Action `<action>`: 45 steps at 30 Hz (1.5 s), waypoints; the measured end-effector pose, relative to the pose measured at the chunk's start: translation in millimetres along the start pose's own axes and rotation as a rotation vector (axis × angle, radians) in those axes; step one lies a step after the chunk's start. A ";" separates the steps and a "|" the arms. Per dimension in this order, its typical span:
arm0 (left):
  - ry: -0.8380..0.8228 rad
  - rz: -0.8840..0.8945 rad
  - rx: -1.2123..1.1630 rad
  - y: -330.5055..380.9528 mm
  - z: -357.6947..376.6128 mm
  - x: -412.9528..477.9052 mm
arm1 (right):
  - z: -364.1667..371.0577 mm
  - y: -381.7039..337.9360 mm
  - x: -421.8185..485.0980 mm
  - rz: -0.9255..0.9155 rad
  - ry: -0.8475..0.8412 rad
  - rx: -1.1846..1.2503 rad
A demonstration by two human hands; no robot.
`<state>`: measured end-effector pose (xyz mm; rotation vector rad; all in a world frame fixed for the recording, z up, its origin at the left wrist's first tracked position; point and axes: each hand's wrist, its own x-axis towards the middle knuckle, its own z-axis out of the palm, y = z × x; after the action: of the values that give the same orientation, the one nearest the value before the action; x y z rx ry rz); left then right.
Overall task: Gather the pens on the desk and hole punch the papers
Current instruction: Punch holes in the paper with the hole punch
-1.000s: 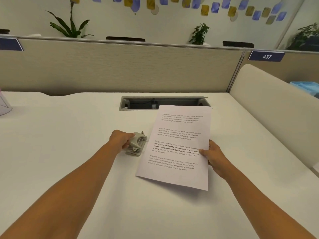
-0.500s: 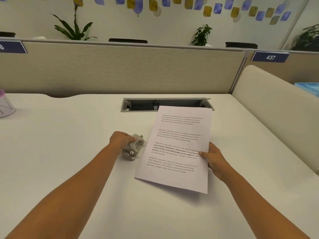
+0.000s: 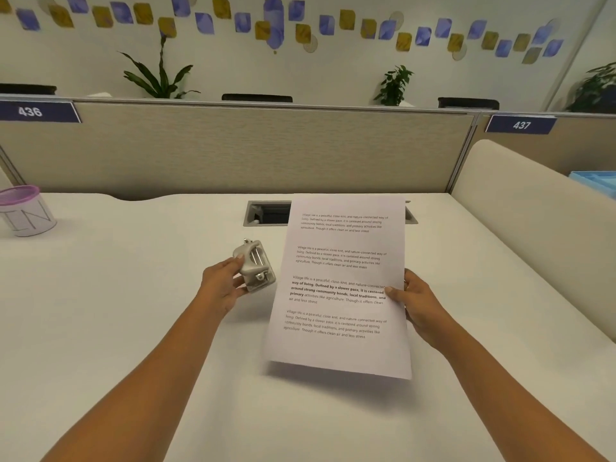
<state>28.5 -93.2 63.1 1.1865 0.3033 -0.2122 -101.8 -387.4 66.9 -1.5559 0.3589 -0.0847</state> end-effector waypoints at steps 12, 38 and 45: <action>-0.094 0.100 -0.056 9.2 5.6 -14.5 | 7.9 -14.1 -3.2 -0.146 0.014 -0.001; -0.323 0.157 0.163 17.5 8.5 -30.3 | 15.6 -21.5 -2.0 -0.157 -0.013 -0.114; -0.296 0.144 0.158 16.6 4.7 -31.5 | 17.3 -20.0 -0.5 -0.145 -0.060 -0.118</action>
<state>4.8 -91.4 90.0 1.3076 -0.0595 -0.2854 -94.0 -371.1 86.3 -1.6962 0.2060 -0.1309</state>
